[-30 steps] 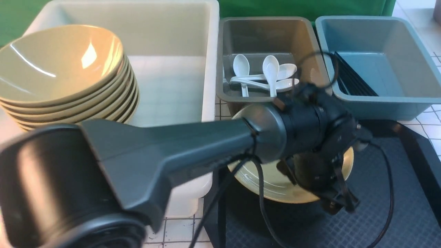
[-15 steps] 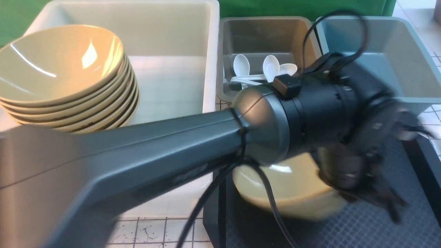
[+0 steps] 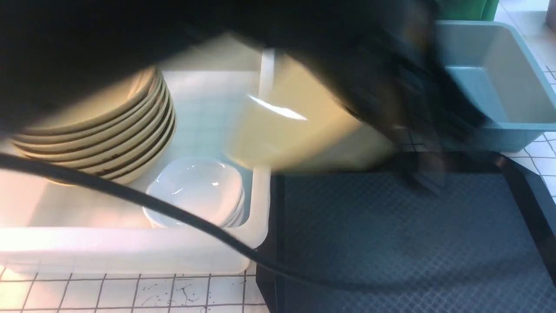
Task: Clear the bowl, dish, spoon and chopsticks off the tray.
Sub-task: Use the left arm to put the noodle bowl into the large storage box on the left
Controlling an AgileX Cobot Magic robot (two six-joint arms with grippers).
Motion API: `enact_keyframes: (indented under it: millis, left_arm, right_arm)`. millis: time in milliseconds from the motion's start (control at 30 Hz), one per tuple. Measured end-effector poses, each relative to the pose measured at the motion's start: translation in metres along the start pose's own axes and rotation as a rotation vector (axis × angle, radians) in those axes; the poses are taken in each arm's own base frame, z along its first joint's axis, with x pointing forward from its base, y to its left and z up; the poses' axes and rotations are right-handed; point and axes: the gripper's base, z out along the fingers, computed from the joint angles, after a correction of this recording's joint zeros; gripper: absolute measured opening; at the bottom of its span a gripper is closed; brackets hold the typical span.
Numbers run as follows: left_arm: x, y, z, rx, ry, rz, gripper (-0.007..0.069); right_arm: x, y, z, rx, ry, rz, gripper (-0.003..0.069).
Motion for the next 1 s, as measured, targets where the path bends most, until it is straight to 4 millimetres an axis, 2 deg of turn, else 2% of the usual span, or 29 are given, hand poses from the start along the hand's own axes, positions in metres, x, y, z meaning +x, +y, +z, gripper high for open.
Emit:
enact_keyframes:
  millis: [100,200,300,400,433,567,733,867,1000]
  left_arm:
    - [0.011,0.051,-0.012,-0.194,0.059,-0.055,0.0016]
    - [0.021,0.097,-0.011,-0.318,0.119,-0.084,0.0016]
    - [0.031,0.135,-0.003,-0.385,0.173,-0.09,0.0016]
    - [0.041,0.169,0.013,-0.433,0.221,-0.086,0.0016]
    - [0.042,0.171,0.016,-0.435,0.228,-0.085,0.0016]
    - [0.06,0.208,0.049,-0.471,0.333,-0.094,0.0016]
    - [0.081,0.233,0.081,-0.477,0.433,-0.136,0.0016]
    - [0.092,0.24,0.094,-0.468,0.505,-0.154,0.0016]
    - [0.097,0.237,0.101,-0.421,0.543,-0.185,0.0019]
  right_arm:
    - [-0.009,0.004,0.012,-0.003,0.002,-0.016,0.0152]
    - [-0.019,0.009,0.031,-0.007,0.025,-0.053,0.0153]
    - [-0.032,0.015,0.051,-0.016,0.012,-0.085,0.0153]
    - [-0.04,0.019,0.066,-0.025,-0.011,-0.105,0.0155]
    - [-0.041,0.02,0.067,-0.026,-0.011,-0.109,0.0155]
    - [-0.043,0.022,0.075,-0.027,0.003,-0.124,0.0156]
    - [-0.041,0.021,0.075,-0.023,0.03,-0.125,0.0162]
    - [-0.039,0.021,0.075,-0.021,0.044,-0.125,0.0162]
    - [-0.039,0.021,0.075,-0.021,0.05,-0.141,0.0162]
